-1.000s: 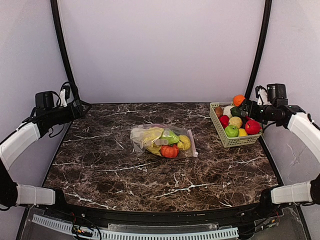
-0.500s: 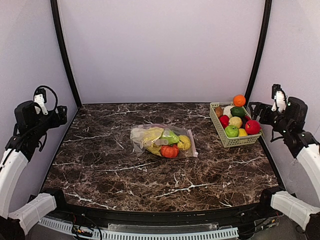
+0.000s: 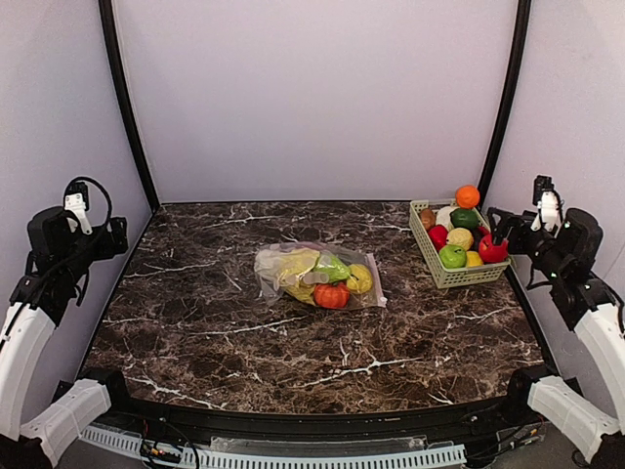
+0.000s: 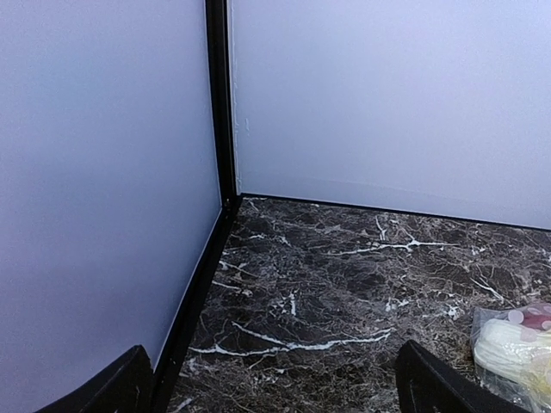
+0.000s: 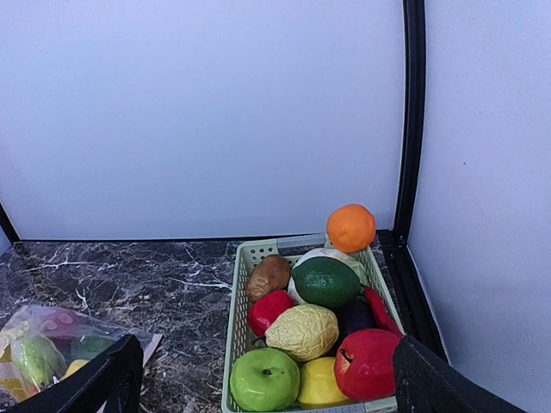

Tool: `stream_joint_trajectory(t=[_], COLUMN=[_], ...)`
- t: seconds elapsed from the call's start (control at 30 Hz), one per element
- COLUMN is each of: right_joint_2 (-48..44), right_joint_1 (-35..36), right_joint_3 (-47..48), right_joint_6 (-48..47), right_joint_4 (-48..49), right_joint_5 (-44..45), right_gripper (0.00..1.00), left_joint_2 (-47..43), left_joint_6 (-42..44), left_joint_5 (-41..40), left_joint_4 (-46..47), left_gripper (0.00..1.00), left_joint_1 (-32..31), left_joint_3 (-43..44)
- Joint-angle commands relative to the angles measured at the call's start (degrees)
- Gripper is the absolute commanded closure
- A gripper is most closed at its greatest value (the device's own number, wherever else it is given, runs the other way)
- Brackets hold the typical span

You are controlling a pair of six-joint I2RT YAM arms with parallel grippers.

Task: Place the food in the zip-top bag and seal the zipper
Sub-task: Reset both arms

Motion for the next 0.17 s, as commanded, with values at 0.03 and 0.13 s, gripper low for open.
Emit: stream_joint_trajectory(t=[0.03,0.13], right_joint_2=[-0.15,-0.25], right_joint_1=[-0.27,-0.27], right_joint_3=[-0.31,-0.19], right_joint_6=[-0.63,-0.61], right_joint_4=[2.41,2.42], right_joint_5=[0.47,0.76], right_gripper=[0.01,0.01], left_joint_2=[0.31,0.21], left_joint_6=[1.25,0.85], left_joint_5=[-2.69,-2.28], left_joint_4=[-2.52,-2.55], left_gripper=[0.01,0.01], left_joint_1=[0.04,0.05], left_joint_3=[0.12,0.34])
